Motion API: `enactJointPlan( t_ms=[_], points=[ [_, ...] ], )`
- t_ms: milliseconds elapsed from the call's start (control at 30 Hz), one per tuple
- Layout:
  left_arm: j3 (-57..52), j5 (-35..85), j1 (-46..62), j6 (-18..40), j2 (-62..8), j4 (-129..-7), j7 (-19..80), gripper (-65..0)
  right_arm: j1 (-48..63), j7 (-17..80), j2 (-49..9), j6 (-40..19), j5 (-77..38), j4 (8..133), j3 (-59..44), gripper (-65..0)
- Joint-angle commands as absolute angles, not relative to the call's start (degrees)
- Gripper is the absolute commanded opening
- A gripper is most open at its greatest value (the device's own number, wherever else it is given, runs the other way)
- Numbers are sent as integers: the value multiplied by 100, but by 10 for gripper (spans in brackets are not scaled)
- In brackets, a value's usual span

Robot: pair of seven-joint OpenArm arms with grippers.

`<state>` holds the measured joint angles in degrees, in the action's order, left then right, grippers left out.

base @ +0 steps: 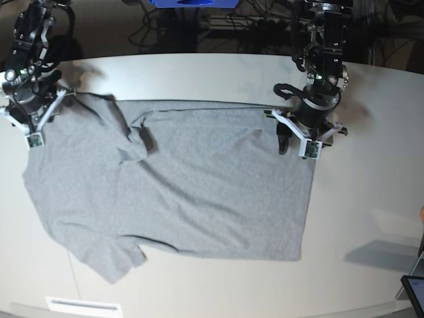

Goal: Fold the T-shirt properly
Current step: 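Grasp the shirt's shoulder corners with both grippers and pull them apart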

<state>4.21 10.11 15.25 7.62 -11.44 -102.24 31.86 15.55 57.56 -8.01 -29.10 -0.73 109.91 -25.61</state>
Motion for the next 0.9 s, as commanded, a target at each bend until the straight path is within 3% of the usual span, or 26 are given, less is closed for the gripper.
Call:
enactJointPlan(
  t_ms=[0,533,867],
  points=[
    [462,998,1490,752,-1191,-10246,3081,-349,1516,5657,-875,-2888,-84,10976,-2624,-421],
    [435,998,1534,752,-1859,-9051,3055,-349,1305,4716,-1051,-2905,-75,9174,-2624,-422],
    [418,1007,1710,752,-1947,-9112,2738,-349,1305,4910,-1235,-2888,-75,9103,-2659,-424]
  ],
)
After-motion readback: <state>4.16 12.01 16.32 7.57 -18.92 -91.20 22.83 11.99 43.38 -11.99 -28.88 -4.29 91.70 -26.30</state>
